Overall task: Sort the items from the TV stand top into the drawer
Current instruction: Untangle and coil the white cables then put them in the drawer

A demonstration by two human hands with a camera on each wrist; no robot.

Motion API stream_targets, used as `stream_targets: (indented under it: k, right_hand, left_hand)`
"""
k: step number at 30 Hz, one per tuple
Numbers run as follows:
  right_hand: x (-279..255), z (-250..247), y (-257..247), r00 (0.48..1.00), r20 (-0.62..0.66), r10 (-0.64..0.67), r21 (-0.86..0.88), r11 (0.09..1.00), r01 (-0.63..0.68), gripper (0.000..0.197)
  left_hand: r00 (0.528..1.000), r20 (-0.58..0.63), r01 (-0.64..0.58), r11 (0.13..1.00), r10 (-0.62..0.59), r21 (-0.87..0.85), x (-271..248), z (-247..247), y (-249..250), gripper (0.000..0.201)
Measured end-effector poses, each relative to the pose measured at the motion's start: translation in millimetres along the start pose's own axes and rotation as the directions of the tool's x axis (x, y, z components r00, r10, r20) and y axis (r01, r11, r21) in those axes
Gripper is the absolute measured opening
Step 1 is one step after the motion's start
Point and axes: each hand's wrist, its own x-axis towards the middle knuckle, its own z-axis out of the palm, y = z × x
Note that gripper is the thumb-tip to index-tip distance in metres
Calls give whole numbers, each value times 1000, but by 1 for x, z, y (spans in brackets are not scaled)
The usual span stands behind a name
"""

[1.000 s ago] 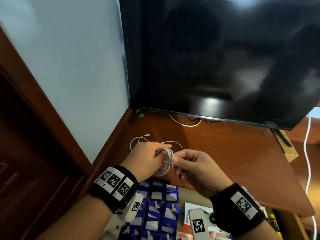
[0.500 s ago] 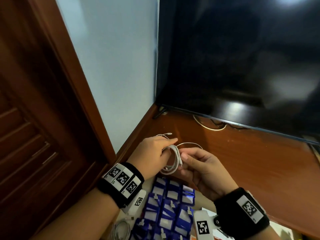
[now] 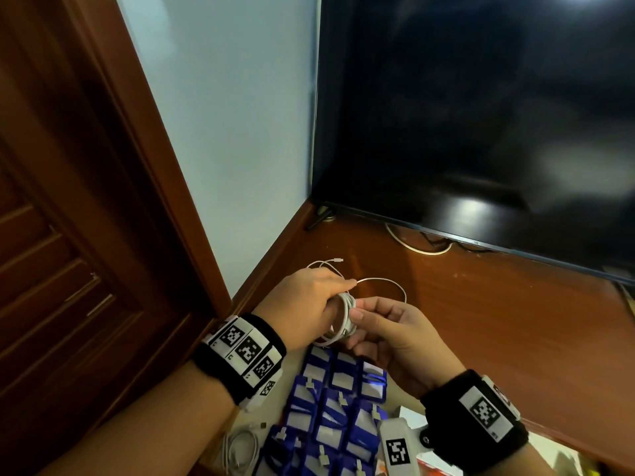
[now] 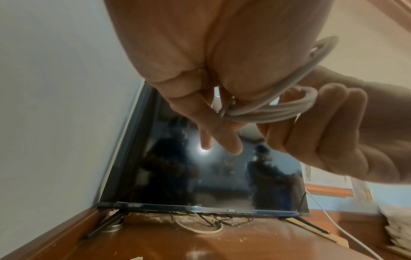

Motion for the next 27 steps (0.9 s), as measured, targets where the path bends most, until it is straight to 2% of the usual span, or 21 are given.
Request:
stream_targets:
  k: [2,4,10,13,16,18,22,25,27]
  right_hand:
    - [-3,0,1,999,-35,-13,30,999,14,44]
    - [-5,0,2,996,-82,-43,-18,999,41,45]
    - [-8,-7,1,982,-169,-81,-214,976,44,22]
    - [-11,-11,-4,986,-141,-89,-380,924,29,15]
    - [-10,-15,-6,985,-149,-81,-478,879,0,10]
    - [-8,-14,-8,989,-147,-7,-446,893,-60,10]
    - [-5,-9,-10,983,-113,142,-235,958,-165,7]
    - [-4,-5,-7,986,-81,144,-161,975,-155,9]
    - [-3,-6,-6,990,-101,102,-188,975,-120,14]
  left_hand:
    - [1000,-23,7,999,-5,53,1,1,-1,41]
    - [999,-37,19,994,-15,108,3,3,-4,41]
    - [999,-26,-14,984,19,176,2,4,-3,41]
    - [999,44,-33,987,27,157,1,5,-3,29]
    - [987,156,12,986,-39,169,0,5,-2,13]
    - [984,165,31,984,-61,174,-2,5,0,10]
    - [986,154,38,981,-67,188,-3,5,10,17]
    - [988,126,57,978,-83,201,-1,4,12,21]
    - [990,102,76,978,-97,196,1,2,11,19]
